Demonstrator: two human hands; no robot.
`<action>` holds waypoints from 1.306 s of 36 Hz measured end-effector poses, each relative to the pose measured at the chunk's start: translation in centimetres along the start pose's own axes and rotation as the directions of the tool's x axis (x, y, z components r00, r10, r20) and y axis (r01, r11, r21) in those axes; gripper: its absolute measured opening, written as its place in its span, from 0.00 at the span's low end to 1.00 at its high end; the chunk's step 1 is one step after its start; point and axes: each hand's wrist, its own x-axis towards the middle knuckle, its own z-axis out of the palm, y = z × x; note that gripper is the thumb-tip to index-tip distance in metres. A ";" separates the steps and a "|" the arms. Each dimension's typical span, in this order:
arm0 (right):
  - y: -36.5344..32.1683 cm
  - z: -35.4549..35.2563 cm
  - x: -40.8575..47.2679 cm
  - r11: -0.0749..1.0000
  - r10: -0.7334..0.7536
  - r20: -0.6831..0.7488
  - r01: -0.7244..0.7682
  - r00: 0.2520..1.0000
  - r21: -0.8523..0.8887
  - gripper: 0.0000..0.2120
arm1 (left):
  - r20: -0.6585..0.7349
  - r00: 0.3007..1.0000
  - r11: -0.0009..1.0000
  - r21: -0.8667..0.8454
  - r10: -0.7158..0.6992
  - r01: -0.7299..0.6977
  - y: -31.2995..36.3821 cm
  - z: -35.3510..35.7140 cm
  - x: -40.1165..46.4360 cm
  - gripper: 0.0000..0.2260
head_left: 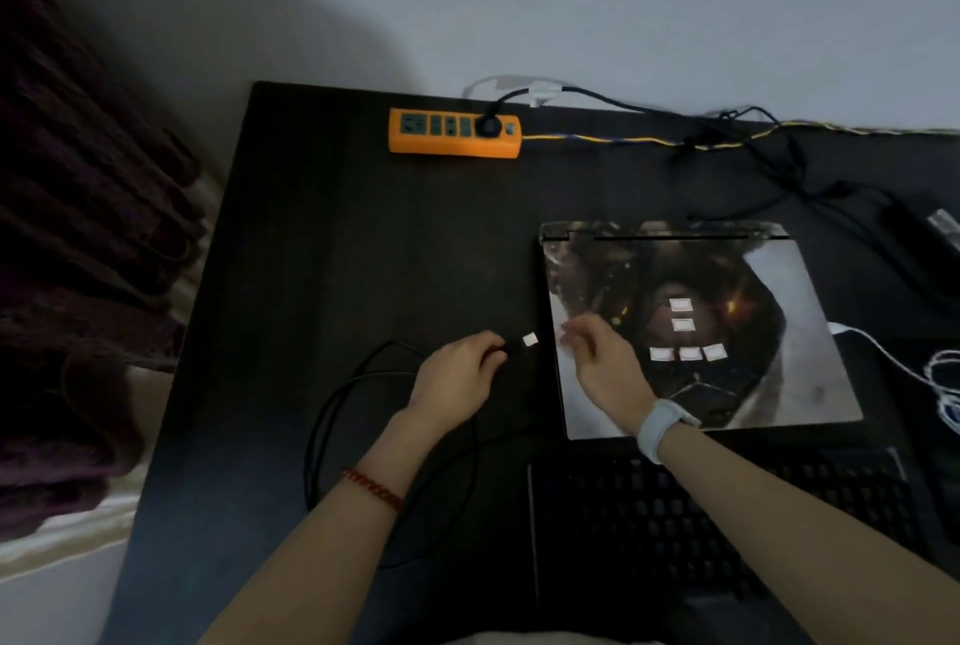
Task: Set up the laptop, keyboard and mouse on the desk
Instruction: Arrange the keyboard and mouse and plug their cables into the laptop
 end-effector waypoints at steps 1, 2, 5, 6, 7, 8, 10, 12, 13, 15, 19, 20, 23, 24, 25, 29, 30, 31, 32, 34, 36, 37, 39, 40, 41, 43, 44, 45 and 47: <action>0.7 -0.2 -0.1 0.991 -0.060 -0.065 0.052 0.996 -0.122 0.11 | 0.015 1.000 1.000 0.001 -0.008 0.008 -0.1 0.2 0.3 0.11; 1.3 -0.3 -0.2 0.973 -0.103 -0.099 0.079 0.990 -0.216 0.12 | 0.035 0.999 1.000 0.012 -0.015 0.015 -0.1 0.5 0.6 0.11; 2.9 -0.6 -0.5 0.901 -0.133 -0.064 0.094 0.989 -0.423 0.19 | 0.075 0.997 0.998 0.063 -0.011 0.006 -0.1 1.4 1.8 0.13; 3.3 -0.5 -0.6 0.871 -0.159 -0.034 0.124 0.987 -0.475 0.21 | 0.076 0.997 0.997 0.076 0.002 -0.008 -0.1 1.7 2.0 0.14; 3.8 -0.5 -0.7 0.848 -0.182 -0.009 0.153 0.983 -0.507 0.21 | 0.076 0.997 0.996 0.088 0.019 -0.025 0.0 2.0 2.2 0.14; 4.1 -0.4 -0.7 0.836 -0.193 0.006 0.167 0.981 -0.523 0.22 | 0.070 0.997 0.994 0.101 0.038 -0.045 0.0 2.4 2.4 0.15; 4.4 -0.2 -0.8 0.836 -0.188 -0.001 0.160 0.982 -0.525 0.22 | 0.044 0.996 0.988 0.135 0.074 -0.079 0.0 3.1 2.6 0.14; 4.4 0.0 -0.7 0.844 -0.180 -0.024 0.142 0.983 -0.518 0.22 | 0.011 0.995 0.982 0.166 0.094 -0.095 -0.1 3.7 2.7 0.14; 4.4 0.0 -0.6 0.844 -0.178 -0.025 0.139 0.984 -0.518 0.22 | -0.001 0.994 0.978 0.178 0.106 -0.104 -0.3 3.9 2.7 0.14; 4.4 0.1 -0.6 0.841 -0.180 -0.022 0.142 0.983 -0.521 0.23 | 0.000 0.990 0.970 0.200 0.142 -0.139 -0.6 4.2 2.7 0.14; 4.5 0.4 -0.7 0.846 -0.175 -0.040 0.130 0.984 -0.517 0.24 | 0.040 0.978 0.950 0.233 0.204 -0.207 -0.7 4.6 2.6 0.15; 4.5 0.5 -0.7 0.850 -0.175 -0.049 0.126 0.983 -0.511 0.24 | 0.041 0.976 0.947 0.238 0.212 -0.216 -0.6 4.7 2.5 0.15; 4.5 0.8 -0.7 0.862 -0.181 -0.071 0.123 0.981 -0.492 0.24 | -0.004 0.977 0.951 0.229 0.213 -0.207 -0.3 4.9 2.7 0.16; 4.5 0.8 -0.7 0.864 -0.183 -0.075 0.124 0.980 -0.487 0.24 | -0.022 0.977 0.955 0.217 0.210 -0.200 -0.2 4.9 2.8 0.16; 4.6 0.9 -0.7 0.865 -0.187 -0.077 0.127 0.979 -0.485 0.24 | -0.032 0.978 0.959 0.207 0.206 -0.195 -0.2 4.9 2.9 0.16; 4.9 0.9 -0.7 0.868 -0.186 -0.073 0.129 0.980 -0.480 0.23 | -0.008 0.988 0.975 0.158 0.157 -0.154 0.0 5.1 3.5 0.15; 4.9 0.9 -0.6 0.868 -0.187 -0.072 0.131 0.980 -0.479 0.23 | -0.004 0.992 0.986 0.107 0.126 -0.124 0.1 5.0 3.7 0.14; 5.0 0.9 -0.6 0.869 -0.188 -0.071 0.132 0.980 -0.477 0.23 | 0.004 0.997 0.996 0.037 0.083 -0.083 0.2 5.0 3.8 0.13; 5.0 1.0 -0.6 0.870 -0.189 -0.071 0.134 0.979 -0.474 0.23 | 0.023 0.999 0.998 -0.040 0.039 -0.038 0.4 5.0 3.9 0.13; 5.0 1.0 -0.6 0.873 -0.189 -0.071 0.135 0.979 -0.468 0.24 | 0.079 0.997 0.978 -0.203 -0.022 0.038 0.7 5.0 4.1 0.14; 5.0 1.0 -0.7 0.877 -0.189 -0.072 0.135 0.979 -0.461 0.24 | 0.119 0.992 0.940 -0.330 -0.052 0.089 1.1 5.0 3.9 0.16; 5.0 1.0 -0.7 0.878 -0.189 -0.073 0.135 0.979 -0.459 0.24 | 0.131 0.989 0.922 -0.371 -0.064 0.109 1.3 5.1 3.7 0.17; 5.0 0.9 -0.7 0.879 -0.189 -0.072 0.136 0.979 -0.456 0.24 | 0.162 0.983 0.897 -0.418 -0.084 0.146 1.6 5.1 3.3 0.18; 5.0 0.9 -0.7 0.879 -0.189 -0.073 0.135 0.979 -0.457 0.24 | 0.176 0.980 0.887 -0.434 -0.088 0.158 1.7 5.2 3.2 0.18; 5.0 0.9 -0.7 0.878 -0.190 -0.074 0.135 0.979 -0.458 0.25 | 0.187 0.978 0.879 -0.447 -0.087 0.164 1.7 5.3 3.0 0.18; 5.1 0.9 -0.7 0.877 -0.193 -0.081 0.135 0.978 -0.461 0.25 | 0.215 0.973 0.876 -0.449 -0.087 0.177 1.7 5.5 2.7 0.18; 5.1 0.9 -0.7 0.877 -0.194 -0.082 0.135 0.978 -0.462 0.25 | 0.229 0.969 0.875 -0.446 -0.091 0.188 1.6 5.5 2.6 0.18; 5.1 1.0 -0.7 0.875 -0.194 -0.083 0.135 0.977 -0.464 0.25 | 0.241 0.966 0.875 -0.444 -0.093 0.195 1.6 5.5 2.5 0.18; 5.1 1.1 -0.7 0.873 -0.197 -0.084 0.136 0.977 -0.469 0.24 | 0.257 0.962 0.880 -0.433 -0.090 0.198 1.5 5.5 2.4 0.19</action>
